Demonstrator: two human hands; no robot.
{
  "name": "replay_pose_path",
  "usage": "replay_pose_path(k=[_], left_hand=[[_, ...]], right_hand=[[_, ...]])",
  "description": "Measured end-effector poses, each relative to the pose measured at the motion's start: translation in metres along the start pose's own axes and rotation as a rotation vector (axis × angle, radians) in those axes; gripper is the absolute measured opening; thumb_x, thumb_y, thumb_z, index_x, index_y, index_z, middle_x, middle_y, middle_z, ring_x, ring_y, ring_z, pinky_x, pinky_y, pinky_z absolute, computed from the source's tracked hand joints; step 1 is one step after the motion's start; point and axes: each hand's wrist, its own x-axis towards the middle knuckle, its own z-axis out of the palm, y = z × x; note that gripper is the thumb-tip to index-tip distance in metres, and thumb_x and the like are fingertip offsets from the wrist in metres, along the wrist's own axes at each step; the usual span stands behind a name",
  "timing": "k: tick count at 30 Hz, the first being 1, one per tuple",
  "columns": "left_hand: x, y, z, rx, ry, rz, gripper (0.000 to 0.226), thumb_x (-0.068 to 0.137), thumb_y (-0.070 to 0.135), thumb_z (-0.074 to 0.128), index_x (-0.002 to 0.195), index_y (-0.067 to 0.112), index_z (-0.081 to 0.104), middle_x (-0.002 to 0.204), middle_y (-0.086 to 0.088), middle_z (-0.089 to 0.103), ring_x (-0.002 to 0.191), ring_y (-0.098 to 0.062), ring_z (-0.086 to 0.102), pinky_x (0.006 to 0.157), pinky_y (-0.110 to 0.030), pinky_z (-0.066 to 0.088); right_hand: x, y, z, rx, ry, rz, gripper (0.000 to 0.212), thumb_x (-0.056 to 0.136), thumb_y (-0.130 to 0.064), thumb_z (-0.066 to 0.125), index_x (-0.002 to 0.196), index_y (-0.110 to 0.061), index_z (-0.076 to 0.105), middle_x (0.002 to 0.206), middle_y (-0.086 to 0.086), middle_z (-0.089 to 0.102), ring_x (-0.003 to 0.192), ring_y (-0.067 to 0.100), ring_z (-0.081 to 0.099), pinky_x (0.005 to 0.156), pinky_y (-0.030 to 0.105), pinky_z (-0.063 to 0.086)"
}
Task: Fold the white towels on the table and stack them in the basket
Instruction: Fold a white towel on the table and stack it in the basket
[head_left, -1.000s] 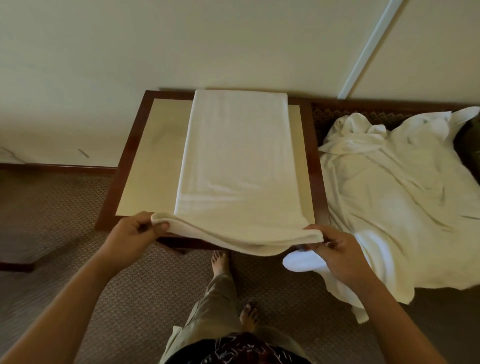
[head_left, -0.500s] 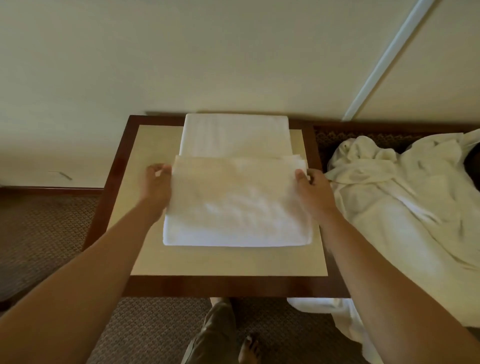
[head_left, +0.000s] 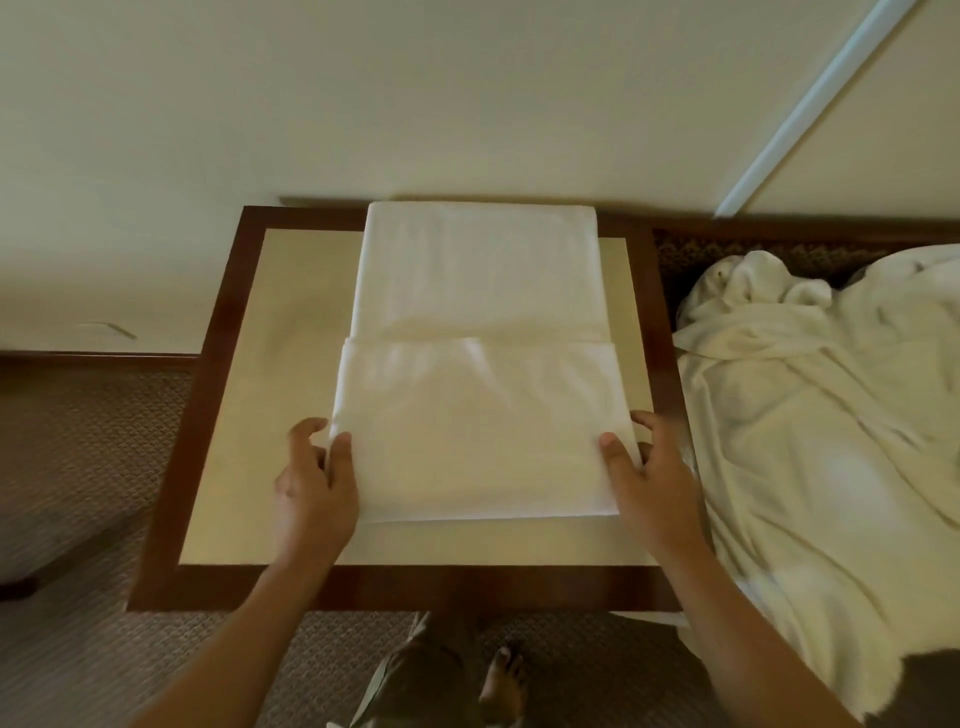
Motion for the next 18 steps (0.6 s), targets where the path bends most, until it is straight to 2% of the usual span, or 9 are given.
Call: replay_pose_path(k=[2,3,5,7,10,13,16,18], left_hand=[[-0.011,-0.007,-0.003,0.019,0.02,0.02,0.029,0.107,0.034,0.046,0.13,0.017,0.046,0.068,-0.005,0.059,0.061,-0.019,0.057,0.051,-0.028,0.037],[-0.016,-0.01,-0.004,0.036,0.006,0.02,0.029,0.108,0.034,0.044,0.131,0.017,0.046,0.069,-0.005,0.059,0.063,-0.019,0.058,0.052,-0.028,0.037],[-0.023,-0.014,-0.009,0.083,-0.034,0.01,0.03,0.108,0.036,0.042,0.132,0.018,0.045,0.074,-0.003,0.061,0.069,-0.017,0.059,0.056,-0.03,0.039],[-0.033,-0.017,-0.016,0.132,-0.102,-0.009,0.029,0.108,0.035,0.04,0.133,0.02,0.045,0.078,-0.003,0.063,0.071,-0.017,0.06,0.055,-0.031,0.039],[-0.058,-0.025,-0.028,0.18,-0.234,-0.089,0.032,0.108,0.034,0.04,0.137,0.021,0.043,0.093,-0.001,0.064,0.076,-0.013,0.059,0.055,-0.027,0.041],[-0.076,-0.029,-0.035,0.191,-0.26,-0.124,0.038,0.106,0.035,0.046,0.14,0.02,0.044,0.098,0.002,0.064,0.08,-0.011,0.059,0.06,-0.029,0.045],[-0.07,-0.01,-0.032,0.107,-0.202,-0.075,0.042,0.104,0.037,0.052,0.142,0.02,0.043,0.092,0.005,0.062,0.079,-0.013,0.061,0.061,-0.03,0.048],[-0.053,0.007,-0.026,0.042,-0.169,-0.051,0.046,0.103,0.04,0.056,0.143,0.02,0.044,0.098,0.001,0.062,0.078,-0.011,0.058,0.061,-0.027,0.043]], right_hand=[[-0.011,0.006,0.004,-0.016,0.031,-0.005,0.039,0.097,-0.049,0.06,0.13,-0.031,0.048,0.091,-0.015,0.067,0.079,0.005,0.066,0.075,0.036,0.057],[-0.015,0.01,0.007,-0.033,0.036,-0.02,0.038,0.096,-0.055,0.057,0.126,-0.035,0.046,0.092,-0.016,0.067,0.081,0.01,0.068,0.082,0.047,0.057],[-0.027,0.014,0.008,-0.067,0.04,-0.031,0.037,0.094,-0.061,0.052,0.123,-0.039,0.043,0.089,-0.017,0.066,0.081,0.015,0.068,0.087,0.055,0.055],[-0.043,0.021,0.005,-0.072,0.036,-0.021,0.037,0.096,-0.056,0.054,0.124,-0.035,0.044,0.088,-0.016,0.066,0.082,0.017,0.068,0.087,0.055,0.055],[-0.074,0.036,-0.005,-0.107,0.039,0.011,0.037,0.097,-0.046,0.06,0.126,-0.024,0.051,0.098,-0.013,0.063,0.091,0.023,0.068,0.091,0.05,0.054],[-0.092,0.039,-0.016,-0.113,-0.03,0.115,0.035,0.094,-0.048,0.061,0.117,-0.023,0.055,0.098,-0.01,0.062,0.094,0.022,0.064,0.093,0.047,0.053],[-0.083,0.024,-0.022,-0.033,-0.014,0.112,0.035,0.091,-0.054,0.065,0.108,-0.024,0.057,0.093,-0.012,0.064,0.086,0.014,0.063,0.08,0.039,0.053],[-0.063,0.007,-0.022,0.039,-0.008,0.089,0.039,0.091,-0.052,0.069,0.111,-0.023,0.054,0.094,-0.012,0.063,0.082,0.007,0.061,0.067,0.03,0.047]])
